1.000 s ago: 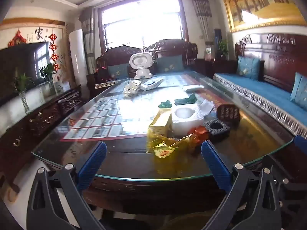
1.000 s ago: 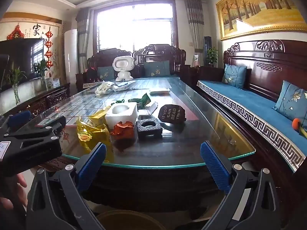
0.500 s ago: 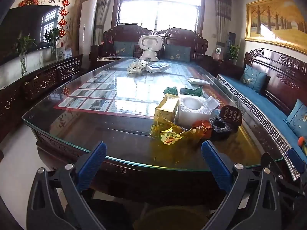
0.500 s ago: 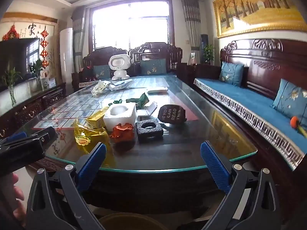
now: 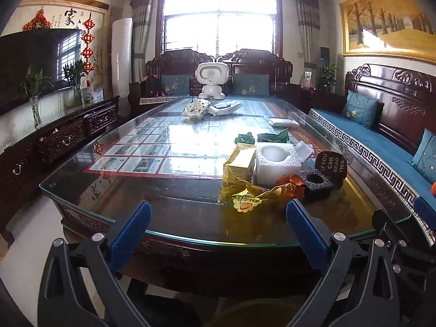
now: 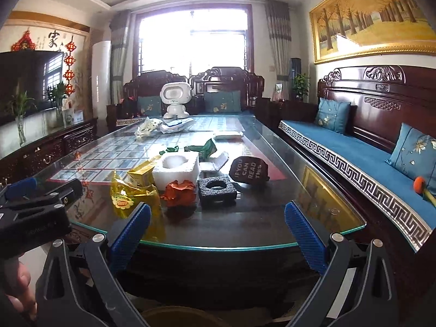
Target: Collect trash
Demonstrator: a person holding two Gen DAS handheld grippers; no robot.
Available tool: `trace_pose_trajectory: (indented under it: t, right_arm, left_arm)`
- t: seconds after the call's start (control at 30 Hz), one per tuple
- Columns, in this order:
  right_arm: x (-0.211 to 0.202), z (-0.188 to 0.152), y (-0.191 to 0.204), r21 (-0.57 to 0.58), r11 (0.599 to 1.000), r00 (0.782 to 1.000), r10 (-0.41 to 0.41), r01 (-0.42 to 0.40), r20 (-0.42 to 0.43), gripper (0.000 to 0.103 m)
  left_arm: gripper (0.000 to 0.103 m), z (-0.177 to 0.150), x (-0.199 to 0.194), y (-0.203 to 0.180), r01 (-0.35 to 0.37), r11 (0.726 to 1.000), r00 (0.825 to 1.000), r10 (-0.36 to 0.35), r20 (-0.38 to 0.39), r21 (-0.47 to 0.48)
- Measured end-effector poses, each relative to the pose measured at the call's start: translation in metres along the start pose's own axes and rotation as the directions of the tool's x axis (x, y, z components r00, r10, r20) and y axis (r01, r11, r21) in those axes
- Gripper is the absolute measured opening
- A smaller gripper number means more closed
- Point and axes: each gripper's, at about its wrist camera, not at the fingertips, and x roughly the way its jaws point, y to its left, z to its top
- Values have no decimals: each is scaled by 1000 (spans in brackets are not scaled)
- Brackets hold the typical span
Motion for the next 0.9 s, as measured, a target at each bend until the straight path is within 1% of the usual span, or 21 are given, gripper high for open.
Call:
trace_pose_trajectory:
  t: [0.07, 0.13, 0.2, 0.27, 0.4, 0.63, 0.9]
  right_arm:
    - [-1, 0, 2, -23, 1000, 1000, -5, 5, 6, 95]
    - [-3, -1, 5, -53, 998, 999, -31, 32, 16, 95]
    - [-4, 0, 7, -64, 997, 999, -34, 35, 23, 95]
    - [-5, 1, 6, -56, 998, 999, -30, 32, 28, 95]
    - [-7, 3, 4, -45, 998, 999, -38, 39, 35, 95]
    - [-6, 4, -1, -40, 998, 999, -47, 48, 21, 95]
    - [-8, 5, -2, -35, 998, 998, -51, 52, 28, 95]
  left_arm:
    - [99, -1, 2, 0, 0, 1000, 1000, 0, -6, 0]
    - [99, -1, 2, -1, -1, 1000, 1000, 1, -7, 5]
    - [99, -1, 2, -2, 13, 1000, 1000, -12, -15, 8]
    - [99, -1, 2, -4, 31, 999, 999, -31, -18, 14]
    - [99, -2, 1, -9, 25, 999, 1000, -24, -10, 41]
    - [99, -2, 2, -10, 27, 999, 1000, -27, -13, 41]
    - [99, -1, 1, -12, 27, 998, 1000, -27, -6, 49]
